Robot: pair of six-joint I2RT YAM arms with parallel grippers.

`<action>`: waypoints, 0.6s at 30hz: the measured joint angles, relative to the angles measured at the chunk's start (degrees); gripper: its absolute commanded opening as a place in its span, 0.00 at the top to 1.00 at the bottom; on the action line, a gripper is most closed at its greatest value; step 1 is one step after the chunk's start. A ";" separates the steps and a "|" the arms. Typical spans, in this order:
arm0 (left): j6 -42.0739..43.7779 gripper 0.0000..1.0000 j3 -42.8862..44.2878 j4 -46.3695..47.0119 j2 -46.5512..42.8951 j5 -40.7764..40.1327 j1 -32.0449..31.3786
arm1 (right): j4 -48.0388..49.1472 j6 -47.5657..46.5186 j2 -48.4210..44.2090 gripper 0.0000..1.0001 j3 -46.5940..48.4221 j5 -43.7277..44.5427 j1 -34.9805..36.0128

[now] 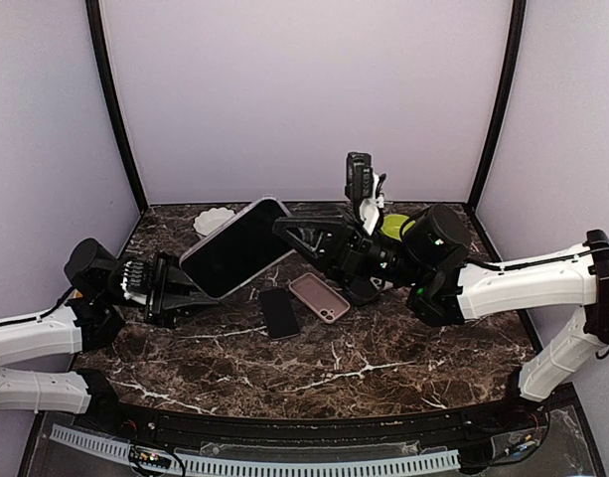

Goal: Take the phone out of the phone case
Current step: Remove the bottom left corner of the phone case.

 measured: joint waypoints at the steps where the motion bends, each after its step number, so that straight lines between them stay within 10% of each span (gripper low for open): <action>1: 0.76 0.87 0.00 -0.50 -0.26 -0.17 -0.04 | -0.02 0.44 0.00 1.00 0.00 0.13 0.00; 12: 7.76 0.87 0.00 -5.03 -1.70 -9.05 0.68 | -0.50 9.01 -0.02 1.00 -0.98 -3.04 2.43; 18: 11.21 0.62 0.00 -7.87 -1.95 -11.50 0.68 | -3.98 7.96 -0.50 1.00 -1.62 -4.20 3.67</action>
